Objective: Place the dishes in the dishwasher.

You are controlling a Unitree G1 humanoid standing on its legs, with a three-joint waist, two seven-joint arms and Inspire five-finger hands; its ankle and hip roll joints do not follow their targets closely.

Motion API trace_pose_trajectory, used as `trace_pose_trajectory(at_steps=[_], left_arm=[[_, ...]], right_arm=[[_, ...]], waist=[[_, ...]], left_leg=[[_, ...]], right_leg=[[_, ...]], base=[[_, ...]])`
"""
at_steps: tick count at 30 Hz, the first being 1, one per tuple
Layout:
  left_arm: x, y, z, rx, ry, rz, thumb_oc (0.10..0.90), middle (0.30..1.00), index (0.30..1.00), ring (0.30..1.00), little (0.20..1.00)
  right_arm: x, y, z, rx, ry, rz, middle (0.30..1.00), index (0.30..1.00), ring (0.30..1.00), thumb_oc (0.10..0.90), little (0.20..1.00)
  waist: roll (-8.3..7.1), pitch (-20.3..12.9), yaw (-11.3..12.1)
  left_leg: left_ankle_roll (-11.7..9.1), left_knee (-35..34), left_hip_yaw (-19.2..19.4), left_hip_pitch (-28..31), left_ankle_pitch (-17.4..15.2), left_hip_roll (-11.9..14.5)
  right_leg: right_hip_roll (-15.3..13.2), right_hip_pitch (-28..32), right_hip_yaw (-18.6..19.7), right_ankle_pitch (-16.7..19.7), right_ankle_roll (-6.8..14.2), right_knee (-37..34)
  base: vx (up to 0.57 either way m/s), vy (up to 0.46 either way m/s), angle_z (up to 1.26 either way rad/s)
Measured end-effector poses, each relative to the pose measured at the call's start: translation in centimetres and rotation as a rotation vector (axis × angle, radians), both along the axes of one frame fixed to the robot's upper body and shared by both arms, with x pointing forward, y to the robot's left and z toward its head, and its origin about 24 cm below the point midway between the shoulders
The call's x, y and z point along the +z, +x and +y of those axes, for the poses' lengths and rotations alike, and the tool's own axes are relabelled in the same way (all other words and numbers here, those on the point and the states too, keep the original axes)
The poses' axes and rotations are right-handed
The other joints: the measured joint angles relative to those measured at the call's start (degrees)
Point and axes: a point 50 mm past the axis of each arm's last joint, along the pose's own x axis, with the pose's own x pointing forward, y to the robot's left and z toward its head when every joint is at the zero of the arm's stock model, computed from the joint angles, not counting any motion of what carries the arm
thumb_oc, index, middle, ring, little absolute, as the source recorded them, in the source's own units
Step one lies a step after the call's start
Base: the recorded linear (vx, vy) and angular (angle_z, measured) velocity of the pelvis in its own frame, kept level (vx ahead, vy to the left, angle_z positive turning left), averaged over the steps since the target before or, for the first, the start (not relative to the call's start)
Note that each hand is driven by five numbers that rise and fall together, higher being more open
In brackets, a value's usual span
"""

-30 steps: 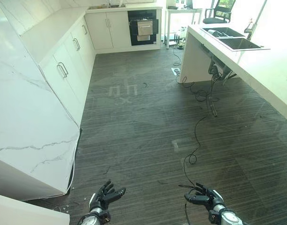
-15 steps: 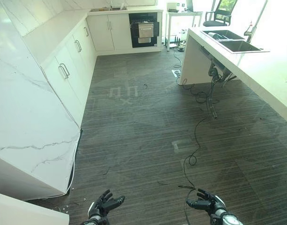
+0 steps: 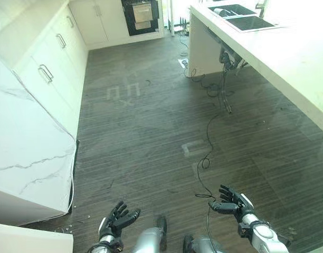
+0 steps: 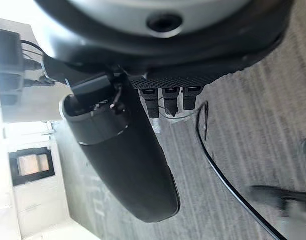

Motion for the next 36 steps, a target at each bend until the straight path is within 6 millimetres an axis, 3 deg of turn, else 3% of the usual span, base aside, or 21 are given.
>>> trace_pose_trajectory(at_steps=[2,5,7,8,10,12,13,14,15,16,17,18,19,23,25,28,29,30,32,35,36], left_arm=[[-0.7,-1.2,0.3,0.024,-0.006,0.043,0.800,0.900,0.900,0.900,0.900],[-0.6,-1.1,0.8,0.048,-0.002,0.048,0.800,0.900,0.900,0.900,0.900],[-0.2,-0.8,1.5,0.056,0.014,0.032,0.800,0.900,0.900,0.900,0.900],[0.3,-0.1,1.8,0.035,0.024,0.004,0.800,0.900,0.900,0.900,0.900],[1.2,1.3,2.0,0.003,0.040,-0.041,0.800,0.900,0.900,0.900,0.900],[2.2,2.6,2.4,-0.062,0.068,-0.092,0.800,0.900,0.900,0.900,0.900],[2.6,2.6,2.2,-0.089,0.085,-0.111,0.800,0.900,0.900,0.900,0.900],[2.7,2.6,3.0,-0.108,0.124,-0.079,0.800,0.900,0.900,0.900,0.900],[2.7,3.1,2.7,-0.146,0.137,-0.060,0.800,0.900,0.900,0.900,0.900],[2.7,3.7,1.9,-0.166,0.125,-0.068,0.800,0.900,0.900,0.900,0.900],[3.3,4.5,2.0,-0.186,0.139,-0.093,0.800,0.900,0.900,0.900,0.900],[4.7,5.5,2.6,-0.214,0.171,-0.154,0.800,0.900,0.900,0.900,0.900],[5.1,5.4,3.0,-0.153,0.174,-0.189,0.800,0.900,0.900,0.900,0.900],[2.1,2.1,3.0,-0.113,0.151,-0.021,0.800,0.900,0.900,0.900,0.900],[1.5,1.1,2.4,-0.134,0.141,0.013,0.800,0.900,0.900,0.900,0.900],[1.8,1.1,1.6,-0.142,0.124,-0.010,0.800,0.900,0.900,0.900,0.900],[2.2,1.7,1.4,-0.144,0.121,-0.036,0.800,0.900,0.900,0.900,0.900],[2.5,2.1,1.2,-0.150,0.117,-0.056,0.800,0.900,0.900,0.900,0.900],[3.4,3.1,0.5,-0.163,0.107,-0.116,0.800,0.900,0.900,0.900,0.900],[5.4,4.8,0.0,-0.195,0.118,-0.219,0.800,0.900,0.900,0.900,0.900],[5.8,4.9,0.2,-0.208,0.144,-0.233,0.800,0.900,0.900,0.900,0.900]], right_arm=[[0.3,-0.4,-0.5,0.014,0.000,-0.014,0.900,0.900,0.900,0.800,0.900],[0.8,-0.5,-1.3,0.014,-0.023,-0.026,0.900,0.900,0.900,0.800,0.900],[0.7,-2.0,-1.1,0.008,-0.010,-0.026,0.900,0.900,0.900,0.800,0.900],[0.8,-1.6,-0.8,0.009,-0.003,-0.038,0.900,0.900,0.900,0.800,0.900],[1.0,-0.7,0.4,0.004,0.035,-0.068,0.900,0.900,0.900,0.800,0.900],[1.9,0.2,1.9,-0.013,0.099,-0.137,0.900,0.900,0.900,0.800,0.900],[2.8,0.6,2.1,0.013,0.094,-0.181,0.900,0.900,0.900,0.800,0.900],[3.5,1.9,3.7,0.050,0.124,-0.224,0.900,0.900,0.900,0.800,0.900],[4.0,2.4,4.1,0.077,0.124,-0.245,0.900,0.900,0.900,0.800,0.900],[3.9,2.1,4.0,0.105,0.103,-0.231,0.900,0.900,0.900,0.800,0.900],[3.5,1.5,4.1,0.099,0.113,-0.215,0.900,0.900,0.900,0.800,0.900],[2.8,0.5,4.2,0.078,0.132,-0.191,0.900,0.900,0.900,0.800,0.900],[2.7,-0.5,3.0,0.092,0.099,-0.175,0.900,0.900,0.900,0.800,0.900],[2.6,-1.3,1.4,0.048,0.073,-0.163,0.900,0.900,0.900,0.800,0.900],[2.4,-1.7,1.2,0.045,0.072,-0.150,0.900,0.900,0.900,0.800,0.900],[2.8,-1.8,1.2,0.047,0.061,-0.166,0.900,0.900,0.900,0.800,0.900],[3.3,-1.1,1.0,0.054,0.048,-0.188,0.900,0.900,0.900,0.800,0.900],[3.6,-0.9,0.8,0.049,0.040,-0.201,0.900,0.900,0.900,0.800,0.900],[4.1,-0.4,0.2,0.037,0.016,-0.223,0.900,0.900,0.900,0.800,0.900],[5.4,0.5,-0.4,0.035,-0.005,-0.275,0.900,0.900,0.900,0.800,0.900],[5.5,0.5,-0.4,0.045,-0.008,-0.274,0.900,0.900,0.900,0.800,0.900]], waist=[[-0.64,0.14,0.60],[-0.61,-0.36,0.58],[-2.95,-5.69,1.61],[-3.50,-6.55,2.11],[-4.34,-6.66,1.80],[-3.73,-6.32,2.26],[-1.07,-6.97,1.99],[-3.48,-6.55,0.66],[-2.55,-6.38,-0.31],[-0.64,-5.24,-0.02],[-4.69,-3.74,-1.11],[-7.60,-3.37,-2.52],[-8.15,-2.98,-0.75],[-6.32,-1.47,-4.98],[-4.50,-1.02,-4.69],[-3.14,-4.47,-4.70],[-2.37,-4.66,-4.61],[-1.65,-5.40,-5.08],[-0.28,-6.76,-4.72],[-1.30,-7.20,-5.20],[-2.42,-8.01,-4.42]], left_leg=[[0.65,8.06,-0.46,-4.91,0.09,0.86],[4.31,8.59,3.19,0.75,-2.21,-1.15],[7.11,6.95,3.62,3.32,-2.14,-5.31],[9.05,6.05,3.56,4.63,0.39,-6.89],[11.12,7.41,2.31,7.31,-0.18,-7.62],[12.25,15.14,1.94,3.41,-6.48,-10.02],[14.75,10.28,2.29,5.58,-4.34,-8.67],[15.19,11.13,4.67,7.05,-6.73,-11.42],[14.95,7.74,4.73,9.60,-6.22,-12.49],[3.39,4.06,3.72,13.46,-5.45,-12.10],[-2.75,10.38,1.65,10.92,-3.82,-14.45],[7.08,21.15,1.23,8.08,-8.97,-12.97],[9.56,21.90,-1.27,11.58,-18.51,-9.92],[11.34,18.74,-0.43,18.67,-20.31,-13.14],[10.61,14.32,0.54,24.93,-20.69,-12.92],[8.18,5.55,-0.29,36.01,-21.43,-11.99],[5.93,6.02,-0.29,37.27,-21.36,-10.88],[4.67,6.35,-0.63,38.25,-20.76,-9.95],[0.72,9.23,1.88,39.21,-16.89,-7.80],[0.31,10.44,4.03,38.21,-10.81,-7.10],[-2.79,10.64,4.49,39.27,-6.83,-7.56]], right_leg=[[0.20,3.51,0.98,-1.82,-2.18,-0.77],[-0.32,8.79,2.58,-4.15,0.99,-3.11],[-2.43,10.79,2.84,-5.28,1.10,-4.97],[-3.39,12.29,2.74,-5.41,2.26,-5.90],[-4.86,13.27,-0.60,-0.52,8.80,-3.28],[-7.65,6.47,-3.44,5.22,11.39,16.70],[-8.50,0.02,-3.77,4.95,11.32,29.17],[-13.05,-7.51,-1.32,3.81,11.15,37.39],[-13.44,-12.71,-2.09,3.00,10.25,34.59],[-8.74,-13.54,-3.22,3.71,7.56,19.72],[-9.80,-12.48,-3.38,5.82,6.26,5.41],[-12.32,-12.48,-2.77,8.19,8.42,-3.14],[-12.84,-16.44,-2.69,10.12,10.71,-6.66],[-14.66,-27.70,-3.00,12.49,10.70,-4.68],[-15.27,-28.21,-6.20,11.47,9.49,-2.65],[-14.11,-16.60,-6.65,11.43,6.94,-2.01],[-13.16,-15.90,-6.13,15.25,3.36,-1.47],[-12.59,-15.54,-6.06,14.48,1.79,0.76],[-10.81,-13.62,-6.51,10.55,-1.31,3.70],[-9.68,-9.68,-6.26,5.31,-2.14,3.79],[-9.53,-8.63,-5.85,4.75,-2.67,4.37]], base=[[0.54,0.334,-0.35],[0.59,0.332,-0.18],[0.35,0.256,0.03],[0.45,0.377,0.14],[0.31,0.359,0.24],[0.16,0.269,0.15],[0.20,0.171,-0.15],[0.23,0.026,-0.20],[0.25,-0.015,-0.10],[0.32,-0.057,0.49],[0.31,-0.074,0.99],[0.45,-0.141,0.86],[0.42,-0.145,0.45],[0.47,-0.141,0.00],[0.57,-0.214,-0.02],[0.57,-0.221,0.34],[0.44,-0.193,0.39],[0.32,-0.195,0.28],[0.31,-0.208,-0.01],[0.40,-0.241,-0.18],[0.17,-0.122,-0.47]])
